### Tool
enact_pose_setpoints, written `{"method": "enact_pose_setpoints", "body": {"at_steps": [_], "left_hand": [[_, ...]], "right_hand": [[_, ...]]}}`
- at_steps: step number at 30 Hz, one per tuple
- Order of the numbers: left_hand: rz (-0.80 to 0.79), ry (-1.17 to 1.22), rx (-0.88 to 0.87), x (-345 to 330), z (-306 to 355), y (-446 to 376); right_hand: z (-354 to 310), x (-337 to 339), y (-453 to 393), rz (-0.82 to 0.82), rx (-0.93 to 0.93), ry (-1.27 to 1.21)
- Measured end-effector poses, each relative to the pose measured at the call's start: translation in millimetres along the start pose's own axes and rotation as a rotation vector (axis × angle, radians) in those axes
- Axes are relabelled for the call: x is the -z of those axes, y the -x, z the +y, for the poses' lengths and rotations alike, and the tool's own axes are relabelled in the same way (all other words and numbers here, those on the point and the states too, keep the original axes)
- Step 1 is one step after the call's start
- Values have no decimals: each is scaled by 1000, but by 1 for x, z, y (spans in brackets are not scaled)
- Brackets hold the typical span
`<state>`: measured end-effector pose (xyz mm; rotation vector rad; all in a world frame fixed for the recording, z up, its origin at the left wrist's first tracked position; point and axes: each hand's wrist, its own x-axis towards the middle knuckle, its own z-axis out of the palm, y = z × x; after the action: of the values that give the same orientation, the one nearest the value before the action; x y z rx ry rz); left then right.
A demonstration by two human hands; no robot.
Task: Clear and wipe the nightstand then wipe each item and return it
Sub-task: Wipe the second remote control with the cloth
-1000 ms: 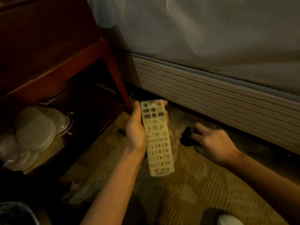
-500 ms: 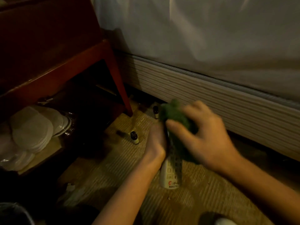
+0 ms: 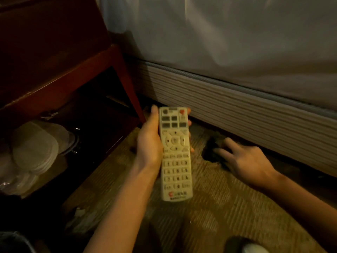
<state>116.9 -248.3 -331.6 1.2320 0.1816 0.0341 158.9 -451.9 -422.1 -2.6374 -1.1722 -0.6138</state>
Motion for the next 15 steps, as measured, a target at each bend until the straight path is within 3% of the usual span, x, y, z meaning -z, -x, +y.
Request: {"method": "enact_pose_setpoints", "body": {"at_steps": [3,7,12,15], "left_hand": [[-124,-35,-119,-5,22,-2],[-136,-46,-135,-17,24,0],[-33,-13,-59,-14,16,-2],[-35,56,9,-15,11,-4]], "right_hand": [[3,3,5,-18,-305,-232],[-13,34,-26,215,-528,-551],[-39,75,-51,462,-490,-756],[-56,90,-59,495,-369,-769]]}}
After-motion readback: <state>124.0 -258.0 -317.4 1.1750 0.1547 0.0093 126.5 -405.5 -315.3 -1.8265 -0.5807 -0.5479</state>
